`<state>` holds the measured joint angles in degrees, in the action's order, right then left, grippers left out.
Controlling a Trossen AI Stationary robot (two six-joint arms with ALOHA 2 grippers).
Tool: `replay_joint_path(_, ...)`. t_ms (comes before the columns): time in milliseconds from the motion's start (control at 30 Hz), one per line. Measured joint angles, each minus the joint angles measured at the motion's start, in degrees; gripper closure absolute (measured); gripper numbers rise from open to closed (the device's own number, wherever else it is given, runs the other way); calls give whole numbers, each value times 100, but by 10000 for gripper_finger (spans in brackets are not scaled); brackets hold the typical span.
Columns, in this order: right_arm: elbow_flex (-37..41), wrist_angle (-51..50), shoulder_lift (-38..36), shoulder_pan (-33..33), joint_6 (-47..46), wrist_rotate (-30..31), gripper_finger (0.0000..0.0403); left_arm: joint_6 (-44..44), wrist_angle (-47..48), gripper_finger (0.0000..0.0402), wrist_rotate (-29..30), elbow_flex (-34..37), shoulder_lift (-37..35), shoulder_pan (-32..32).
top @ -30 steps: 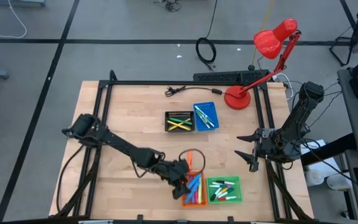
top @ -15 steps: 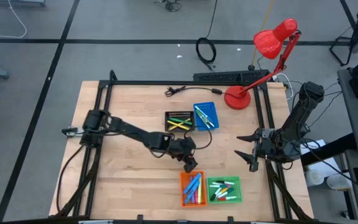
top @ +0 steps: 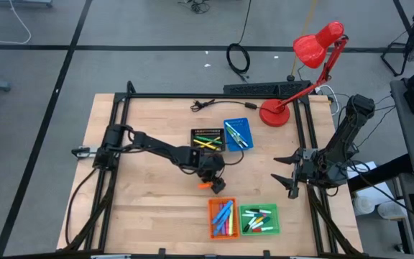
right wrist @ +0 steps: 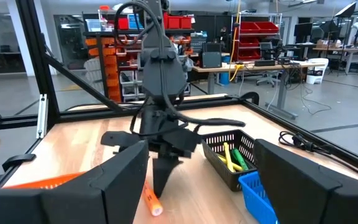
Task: Pick & Place Markers
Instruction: Put the orange highlighter pen into the orange bin
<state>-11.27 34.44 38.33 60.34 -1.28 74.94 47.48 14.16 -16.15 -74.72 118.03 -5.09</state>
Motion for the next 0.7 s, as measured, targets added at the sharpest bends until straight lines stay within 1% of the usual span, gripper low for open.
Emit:
replay_joint_path(67, 0, 0, -2, 0, 0, 0, 124, -70, 405, 110, 102, 22, -160, -27)
replay_joint_path(133, 0, -2, 0, 0, -1, -1, 124, -286, 769, 110, 467, 40, -366, -79)
replay_joint_path(200, 0, -4, -2, 0, -18, -2, 124, -605, 1001, 110, 944, 48, -629, -171)
replay_joint_path(300, 0, -20, 0, 0, -18, -2, 124, -1189, 1359, 110, 1881, 22, -910, -401)
replay_joint_path(333, 0, -20, -2, 0, -15, 0, 124, -1373, 1472, 110, 2217, 22, -923, -507)
replay_joint_path(433, 0, -23, 0, 0, -9, 0, 124, -1802, 1575, 110, 2909, 39, -882, -843)
replay_joint_path(500, 0, -17, -2, 0, -16, -1, 124, -2157, 1361, 110, 3085, 32, -809, -999)
replay_joint_path(600, 0, 0, -2, 0, -17, 0, 124, -2590, 927, 110, 3077, 28, -588, -1123)
replay_joint_path(700, 0, 1, 0, 0, -20, 0, 124, -2789, 557, 110, 3083, 28, -345, -1189)
